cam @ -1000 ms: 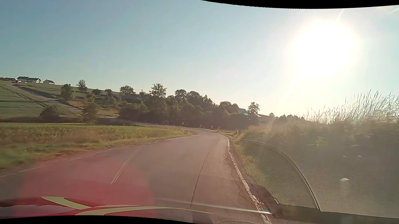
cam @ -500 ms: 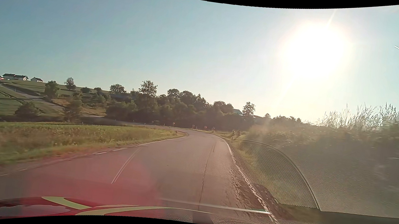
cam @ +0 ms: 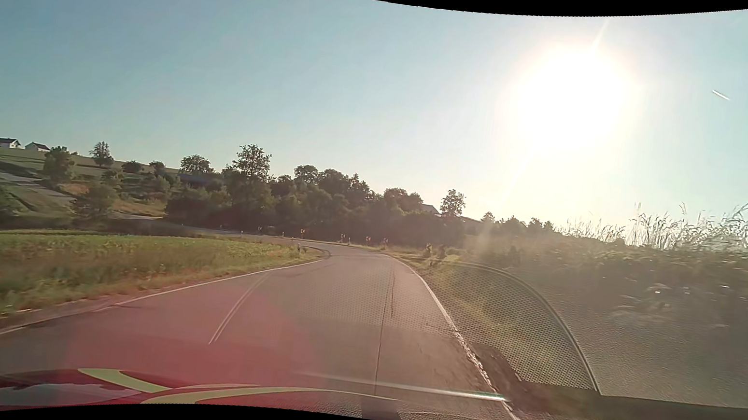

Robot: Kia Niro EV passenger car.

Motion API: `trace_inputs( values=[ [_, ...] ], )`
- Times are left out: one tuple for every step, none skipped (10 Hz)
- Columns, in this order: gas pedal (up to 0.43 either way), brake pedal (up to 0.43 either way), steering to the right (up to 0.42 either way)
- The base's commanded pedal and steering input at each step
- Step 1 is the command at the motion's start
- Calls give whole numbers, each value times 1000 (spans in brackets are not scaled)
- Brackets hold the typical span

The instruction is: Follow the waypoints while adhering to traffic rules and regulations

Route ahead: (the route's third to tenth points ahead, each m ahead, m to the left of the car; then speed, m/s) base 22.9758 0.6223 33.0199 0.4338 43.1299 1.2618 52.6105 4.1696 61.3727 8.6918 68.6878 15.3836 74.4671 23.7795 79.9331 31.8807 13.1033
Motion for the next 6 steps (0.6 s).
trace_inputs(
  values=[
    [0,140,32],
    [0,134,30],
    [0,134,28],
    [0,134,25],
    [0,140,21],
    [0,140,18]
  ],
)
